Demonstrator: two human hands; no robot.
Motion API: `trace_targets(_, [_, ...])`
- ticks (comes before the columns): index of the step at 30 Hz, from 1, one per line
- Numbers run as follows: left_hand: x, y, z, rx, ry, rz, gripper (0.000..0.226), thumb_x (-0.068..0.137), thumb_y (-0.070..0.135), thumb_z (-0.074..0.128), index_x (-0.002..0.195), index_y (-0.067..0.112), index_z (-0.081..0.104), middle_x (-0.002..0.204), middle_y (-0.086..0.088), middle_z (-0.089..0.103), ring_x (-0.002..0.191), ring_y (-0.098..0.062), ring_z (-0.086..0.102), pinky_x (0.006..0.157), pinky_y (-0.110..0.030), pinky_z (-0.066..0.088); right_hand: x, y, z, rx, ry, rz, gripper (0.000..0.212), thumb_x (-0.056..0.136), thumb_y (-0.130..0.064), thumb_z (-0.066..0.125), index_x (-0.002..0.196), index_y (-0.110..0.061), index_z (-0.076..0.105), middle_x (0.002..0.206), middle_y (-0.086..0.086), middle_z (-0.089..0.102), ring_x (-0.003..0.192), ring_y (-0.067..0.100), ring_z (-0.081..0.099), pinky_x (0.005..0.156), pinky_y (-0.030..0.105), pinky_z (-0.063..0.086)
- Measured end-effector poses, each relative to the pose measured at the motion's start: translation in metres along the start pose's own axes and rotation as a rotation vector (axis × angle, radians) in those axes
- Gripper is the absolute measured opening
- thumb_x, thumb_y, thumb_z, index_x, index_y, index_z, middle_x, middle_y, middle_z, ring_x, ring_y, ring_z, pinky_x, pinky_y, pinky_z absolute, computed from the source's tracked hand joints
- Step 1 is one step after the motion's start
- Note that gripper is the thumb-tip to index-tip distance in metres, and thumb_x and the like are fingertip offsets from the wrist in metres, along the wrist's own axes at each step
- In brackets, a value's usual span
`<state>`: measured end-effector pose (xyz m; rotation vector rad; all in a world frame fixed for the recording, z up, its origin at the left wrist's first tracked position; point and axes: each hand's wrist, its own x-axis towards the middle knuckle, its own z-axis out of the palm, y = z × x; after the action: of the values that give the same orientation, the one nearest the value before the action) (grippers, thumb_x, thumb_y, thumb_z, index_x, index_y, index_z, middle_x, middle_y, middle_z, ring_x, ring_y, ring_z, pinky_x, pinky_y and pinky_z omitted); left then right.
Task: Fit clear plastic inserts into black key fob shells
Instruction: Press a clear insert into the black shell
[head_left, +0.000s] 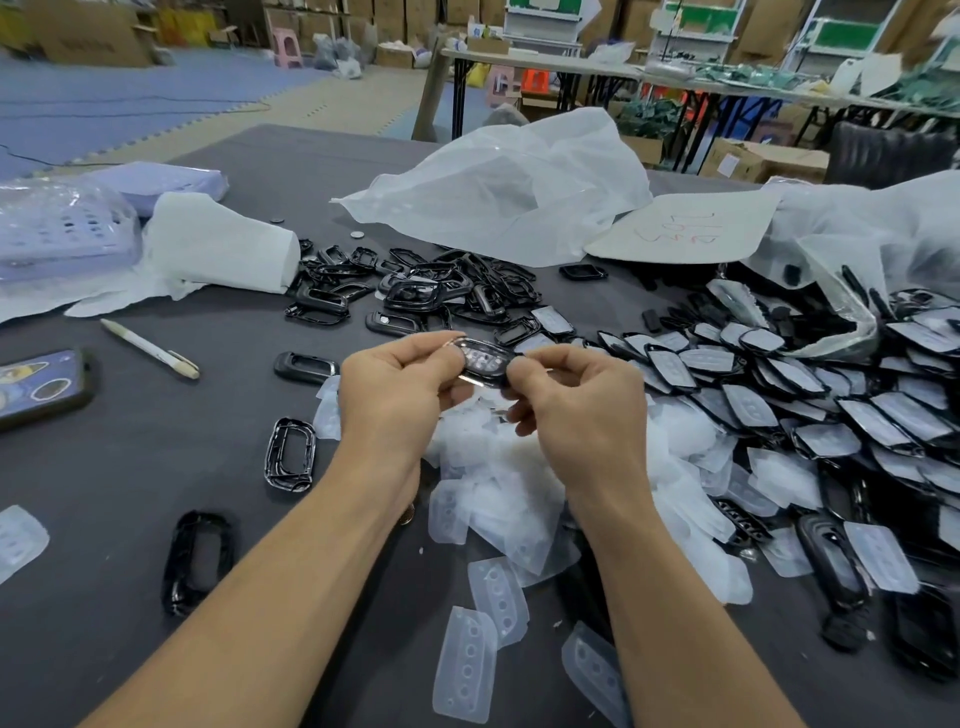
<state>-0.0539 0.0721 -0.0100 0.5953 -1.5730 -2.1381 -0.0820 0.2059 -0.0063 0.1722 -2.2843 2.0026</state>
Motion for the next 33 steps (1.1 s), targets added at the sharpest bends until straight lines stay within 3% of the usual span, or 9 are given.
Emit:
trace_targets(4, [0.008,0.008,-0.009,-0.043,0.053,0.009,0.028,0.094,-0.006,0.066,0.083,0.016,0.08,0.083,-0.008,0.078,0.07,-0.018,0.071,0.062,-0.022,0.061,0.006,0.006,-0.016,-0.391,0.168,-0.154,0.013,0.092,-0.028,0.069,0.08,-0.028,0.075,0.069,-0.013,0.07,0.074,0.007,0.066,0.072,0.031,0.055])
trace_targets(7, [0.01,0.01,-0.012,-0.031,0.014,-0.002,0.031,0.097,-0.005,0.062,0.083,0.017,0.08,0.076,0.0,0.079,0.068,-0.013,0.073,0.061,-0.02,0.06,0.005,0.008,-0.013,-0.78,-0.013,-0.101,0.02,0.09,-0.04,0.07,0.108,-0.034,0.076,0.093,-0.016,0.065,0.116,0.017,0.054,0.104,0.035,0.041])
trace_targets(10, [0.008,0.008,-0.009,-0.004,-0.006,0.007,0.033,0.097,-0.005,0.063,0.082,0.019,0.081,0.074,0.003,0.078,0.065,-0.01,0.072,0.059,-0.018,0.058,0.004,0.01,-0.006,-1.015,-0.126,-0.123,0.03,0.091,-0.05,0.065,0.116,-0.036,0.073,0.122,-0.013,0.065,0.122,0.019,0.041,0.1,0.033,0.02])
trace_targets(13, [0.009,0.007,-0.009,0.011,-0.001,0.018,0.028,0.094,-0.006,0.067,0.085,0.017,0.08,0.073,0.001,0.078,0.06,-0.009,0.071,0.057,-0.019,0.058,0.004,0.007,-0.007,-0.798,-0.005,-0.148,0.006,0.089,-0.032,0.071,0.085,-0.033,0.076,0.087,-0.012,0.069,0.113,0.022,0.05,0.102,0.034,0.026])
trace_targets(15, [0.01,0.006,-0.01,0.025,-0.003,0.009,0.027,0.091,-0.008,0.069,0.088,0.016,0.08,0.071,0.001,0.076,0.057,-0.01,0.068,0.056,-0.02,0.057,0.004,0.006,-0.008,-0.681,0.041,-0.124,0.024,0.087,-0.025,0.073,0.067,-0.035,0.067,0.064,-0.018,0.057,0.102,0.026,0.06,0.105,0.039,0.038])
trace_targets(19, [0.011,0.004,-0.009,0.058,-0.019,-0.013,0.028,0.09,-0.009,0.07,0.084,0.015,0.081,0.072,-0.002,0.077,0.06,-0.014,0.07,0.057,-0.02,0.057,0.003,0.006,-0.009,-0.507,0.13,-0.131,0.014,0.09,-0.028,0.075,0.076,-0.029,0.078,0.076,-0.006,0.071,0.097,0.024,0.065,0.097,0.043,0.049])
trace_targets(22, [0.011,0.004,-0.009,0.059,-0.004,-0.004,0.032,0.089,-0.009,0.07,0.076,0.018,0.082,0.072,-0.004,0.078,0.059,-0.014,0.07,0.056,-0.02,0.057,0.006,0.005,-0.012,-0.268,0.22,-0.154,0.024,0.089,-0.031,0.078,0.066,-0.033,0.072,0.063,-0.014,0.068,0.067,0.002,0.061,0.068,0.031,0.051])
trace_targets(25, [0.01,0.004,-0.009,0.073,0.006,0.024,0.033,0.088,-0.008,0.07,0.074,0.02,0.082,0.071,-0.003,0.078,0.059,-0.01,0.071,0.056,-0.018,0.056,0.008,0.003,-0.014,0.02,0.184,-0.095,0.026,0.089,-0.026,0.08,0.064,-0.025,0.075,0.057,-0.007,0.067,0.051,0.004,0.052,0.053,0.03,0.048])
trace_targets(33, [0.01,0.006,-0.01,0.082,0.029,0.032,0.03,0.087,-0.008,0.07,0.078,0.017,0.082,0.069,-0.001,0.077,0.058,-0.008,0.07,0.055,-0.017,0.054,0.01,0.008,-0.015,0.077,0.196,-0.048,0.017,0.079,-0.025,0.089,0.067,-0.02,0.077,0.05,-0.004,0.064,0.041,0.012,0.053,0.047,0.019,0.043])
